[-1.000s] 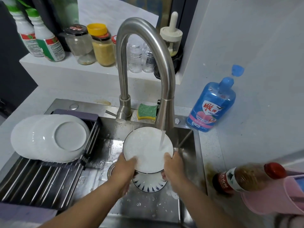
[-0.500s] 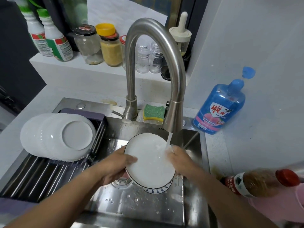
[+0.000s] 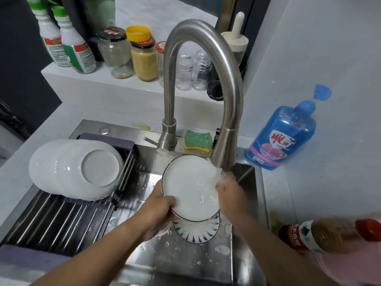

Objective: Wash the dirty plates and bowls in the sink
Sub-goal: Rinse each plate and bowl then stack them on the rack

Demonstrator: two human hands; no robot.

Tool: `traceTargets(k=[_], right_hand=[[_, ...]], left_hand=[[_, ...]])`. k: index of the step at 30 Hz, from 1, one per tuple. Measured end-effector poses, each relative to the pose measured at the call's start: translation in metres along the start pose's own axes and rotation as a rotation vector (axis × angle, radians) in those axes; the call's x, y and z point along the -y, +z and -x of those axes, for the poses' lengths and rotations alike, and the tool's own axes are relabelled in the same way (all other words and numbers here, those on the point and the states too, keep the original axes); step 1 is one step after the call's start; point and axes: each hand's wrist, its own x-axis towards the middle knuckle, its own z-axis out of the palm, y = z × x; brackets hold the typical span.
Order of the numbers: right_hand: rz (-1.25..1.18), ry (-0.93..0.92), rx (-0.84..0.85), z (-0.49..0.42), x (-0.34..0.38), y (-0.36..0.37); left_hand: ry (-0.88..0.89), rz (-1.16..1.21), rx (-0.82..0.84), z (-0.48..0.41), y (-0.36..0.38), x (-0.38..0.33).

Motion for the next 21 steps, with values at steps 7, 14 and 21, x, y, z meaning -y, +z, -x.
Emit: traceTargets(k=[7, 14, 21], right_hand=[[0.555, -0.517, 0.23, 0.014, 0.013, 0.01], [0.259, -0.737, 0.662, 0.055, 0.01, 0.01], [0.734, -0.679, 0.443, 0.034, -0.03, -0.028]], left_hand=[[-0.058, -0.029, -0.088, -0.002, 0.01, 0.011], [-0.044, -0.092, -0.07, -0.012, 0.002, 0.012], [0.002, -0.242, -0.079, -0.01, -0.01, -0.007]])
